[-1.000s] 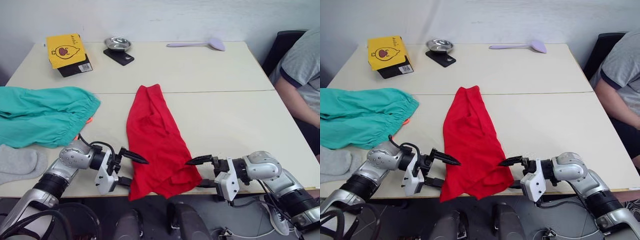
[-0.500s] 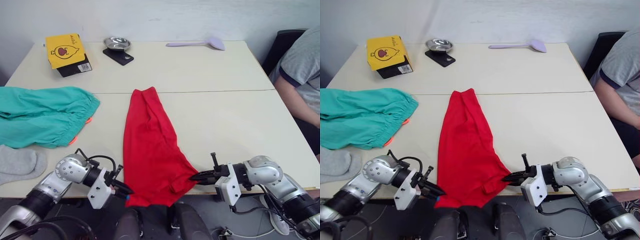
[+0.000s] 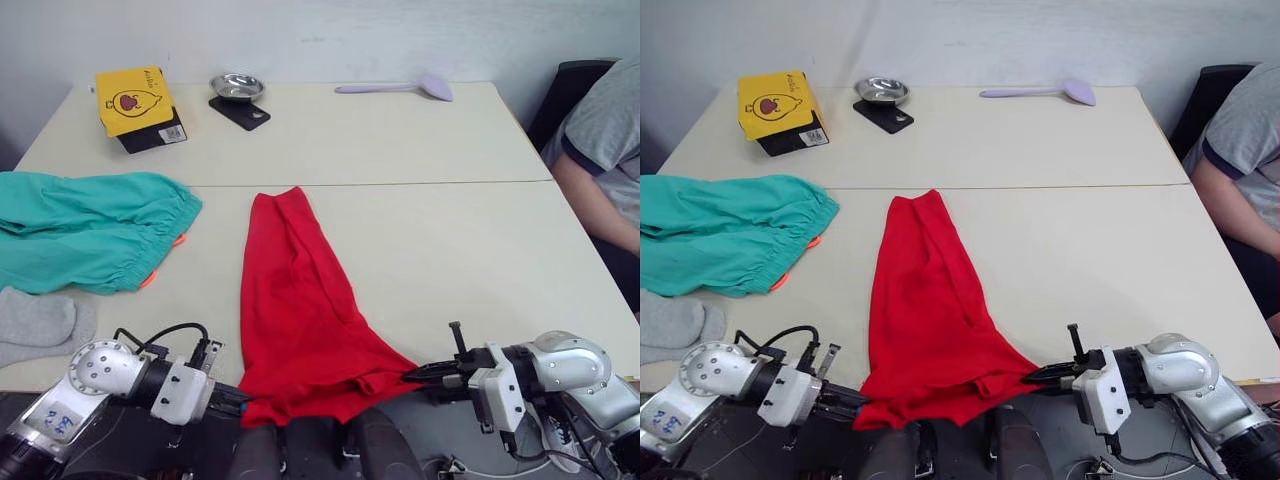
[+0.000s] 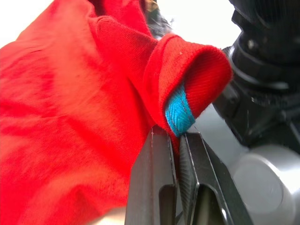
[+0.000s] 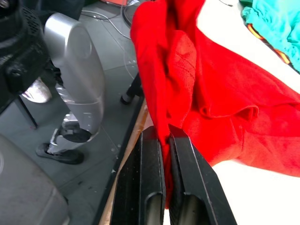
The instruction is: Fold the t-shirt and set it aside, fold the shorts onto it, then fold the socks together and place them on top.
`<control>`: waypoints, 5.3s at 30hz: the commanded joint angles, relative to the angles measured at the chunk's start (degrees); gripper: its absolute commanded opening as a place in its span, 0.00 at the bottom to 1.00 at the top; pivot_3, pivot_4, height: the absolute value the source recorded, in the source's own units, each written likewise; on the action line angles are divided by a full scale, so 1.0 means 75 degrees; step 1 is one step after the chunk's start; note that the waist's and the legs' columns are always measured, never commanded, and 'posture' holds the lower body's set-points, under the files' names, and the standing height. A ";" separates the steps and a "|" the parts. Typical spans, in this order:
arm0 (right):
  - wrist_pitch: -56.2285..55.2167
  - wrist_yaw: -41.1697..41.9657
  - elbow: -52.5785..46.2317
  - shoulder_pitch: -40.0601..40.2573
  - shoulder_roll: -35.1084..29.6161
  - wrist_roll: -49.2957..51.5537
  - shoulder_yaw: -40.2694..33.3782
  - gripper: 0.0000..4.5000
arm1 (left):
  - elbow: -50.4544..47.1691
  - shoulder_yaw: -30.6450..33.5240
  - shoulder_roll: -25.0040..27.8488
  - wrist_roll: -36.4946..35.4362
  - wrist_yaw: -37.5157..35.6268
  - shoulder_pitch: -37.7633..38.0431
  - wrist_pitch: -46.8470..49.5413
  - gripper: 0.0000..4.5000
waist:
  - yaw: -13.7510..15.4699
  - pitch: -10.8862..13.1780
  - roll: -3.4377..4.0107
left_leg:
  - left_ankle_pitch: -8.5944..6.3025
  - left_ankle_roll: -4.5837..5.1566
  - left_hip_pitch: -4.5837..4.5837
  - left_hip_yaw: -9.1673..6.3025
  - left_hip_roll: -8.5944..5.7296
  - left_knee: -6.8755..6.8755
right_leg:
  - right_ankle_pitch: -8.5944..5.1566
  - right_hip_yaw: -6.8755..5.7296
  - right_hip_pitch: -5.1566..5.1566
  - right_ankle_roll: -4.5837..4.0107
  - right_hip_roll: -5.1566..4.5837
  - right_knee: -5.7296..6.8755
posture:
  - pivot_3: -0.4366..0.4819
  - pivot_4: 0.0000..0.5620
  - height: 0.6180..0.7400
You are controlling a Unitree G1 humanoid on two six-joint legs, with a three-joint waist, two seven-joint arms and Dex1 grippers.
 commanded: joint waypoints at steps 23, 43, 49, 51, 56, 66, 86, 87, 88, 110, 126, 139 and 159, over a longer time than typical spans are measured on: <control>0.7429 -0.0109 0.0357 -0.4559 0.1439 0.0773 0.0200 0.00 | 0.1470 0.1875 -0.0373 -0.2963 0.0982 -0.3024 0.7735 0.00 | -0.0029 0.0021 0.0011 | 0.0003 -0.0014 -0.0016 -0.0021 -0.0003 0.0004 | -0.0008 -0.0012 -0.0015 -0.0013 0.0001 0.0021 | 0.48 0.27 1.00; 0.7774 -0.1845 0.3847 -0.7153 0.4113 -0.1376 -0.0093 0.00 | 0.5296 0.2411 -0.2817 -0.1270 0.2612 -0.6429 0.7857 0.00 | -0.0077 0.0024 0.0006 | 0.0041 -0.0074 -0.0053 -0.0003 -0.0006 0.0031 | -0.0007 -0.0007 -0.0066 -0.0011 -0.0004 0.0074 | 0.48 0.27 1.00; 0.7488 -0.3014 0.5319 -0.7817 0.4749 -0.1917 -0.0317 0.00 | 0.7208 0.2652 -0.3468 -0.0393 0.3611 -0.7378 0.6505 0.00 | -0.0094 0.0023 0.0006 | 0.0048 -0.0078 -0.0056 0.0003 -0.0008 0.0032 | -0.0005 -0.0006 -0.0076 -0.0009 -0.0007 0.0086 | 0.48 0.27 1.00; 0.7257 -0.3215 0.5822 -0.7999 0.4924 -0.2067 -0.0320 0.00 | 0.7639 0.2719 -0.3641 -0.0193 0.3780 -0.7602 0.6138 0.00 | -0.0107 0.0023 0.0005 | 0.0049 -0.0080 -0.0060 0.0010 -0.0008 0.0030 | -0.0005 -0.0003 -0.0084 -0.0009 -0.0007 0.0087 | 0.48 0.27 1.00; 0.6667 -0.3618 0.6928 -0.8277 0.5267 -0.2370 -0.0328 0.05 | 0.8147 0.2681 -0.3899 0.0198 0.3624 -0.7782 0.5464 0.00 | -0.0203 0.0023 0.0005 | 0.0051 -0.0083 -0.0080 0.0026 -0.0008 0.0026 | -0.0005 0.0004 -0.0111 -0.0009 -0.0008 0.0091 | 0.48 0.27 1.00; 0.5660 -0.3155 0.5515 -0.7456 0.4605 -0.2219 -0.0800 0.78 | 0.6293 0.2889 -0.3685 0.0788 0.3897 -0.6582 0.3656 0.69 | -0.0251 0.0023 0.0005 | 0.0056 -0.0091 -0.0082 0.0037 -0.0005 0.0023 | -0.0005 0.0016 -0.0126 -0.0009 -0.0008 0.0108 | 0.48 0.27 1.00; 0.3452 -0.1705 0.2668 -0.4520 0.4671 -0.2828 0.0485 1.00 | 0.2672 0.1833 -0.2540 0.2647 0.1951 -0.2637 0.0331 1.00 | -0.0204 0.0023 0.0004 | 0.0039 -0.0065 -0.0040 0.0033 -0.0004 -0.0002 | 0.0000 0.0019 -0.0093 -0.0017 -0.0008 0.0091 | 0.48 0.27 1.00; 0.3420 -0.1847 0.2824 -0.4574 0.4729 -0.2940 0.0488 1.00 | 0.2726 0.1781 -0.2596 0.2725 0.2038 -0.2671 0.0367 1.00 | -0.0208 0.0021 0.0002 | 0.0039 -0.0064 -0.0042 0.0033 -0.0005 -0.0001 | 0.0000 0.0018 -0.0094 -0.0016 -0.0009 0.0090 | 0.48 0.27 1.00; 0.3348 -0.1946 0.2964 -0.4633 0.4775 -0.3016 0.0492 1.00 | 0.2772 0.1726 -0.2630 0.2790 0.2103 -0.2705 0.0384 1.00 | -0.0209 0.0021 0.0002 | 0.0039 -0.0066 -0.0042 0.0033 -0.0004 -0.0002 | 0.0000 0.0019 -0.0094 -0.0017 -0.0009 0.0089 | 0.48 0.27 1.00; 0.4782 -0.0216 0.0271 -0.3092 0.3354 -0.1877 0.0616 0.00 | 0.0864 0.1261 -0.1997 0.1522 0.0727 -0.1724 0.2273 0.00 | -0.0224 0.0023 0.0005 | 0.0010 -0.0060 -0.0017 0.0020 0.0004 -0.0008 | -0.0007 0.0008 -0.0033 -0.0014 -0.0008 0.0038 | 0.48 0.27 1.00; 0.5630 -0.0245 -0.1735 -0.0894 0.2200 -0.0839 -0.0086 0.40 | -0.1223 0.2147 -0.1406 0.1056 0.1182 0.0725 0.3326 0.30 | -0.0136 0.0026 0.0001 | -0.0005 -0.0022 -0.0014 -0.0021 0.0003 -0.0018 | -0.0014 -0.0013 -0.0017 -0.0024 -0.0003 0.0004 | 0.48 0.27 1.00; 0.7536 -0.0471 -0.1303 -0.2759 0.3072 0.0842 -0.0265 0.27 | -0.0411 0.2594 -0.1829 -0.0708 0.1612 -0.1609 0.5428 0.39 | -0.0012 0.0040 -0.0003 | 0.0002 -0.0010 -0.0011 -0.0030 0.0003 -0.0016 | -0.0012 -0.0020 -0.0004 -0.0029 -0.0002 -0.0005 | 0.48 0.27 1.00; 0.6295 -0.2669 0.3253 -0.4136 0.5127 -0.1526 -0.0204 0.00 | 0.1563 0.1967 -0.3853 0.1398 0.4436 -0.2811 0.4927 0.00 | -0.0053 0.0033 -0.0012 | 0.0009 -0.0021 -0.0015 -0.0020 -0.0007 -0.0004 | 0.0014 -0.0014 -0.0012 -0.0002 -0.0016 0.0026 | 0.48 0.27 1.00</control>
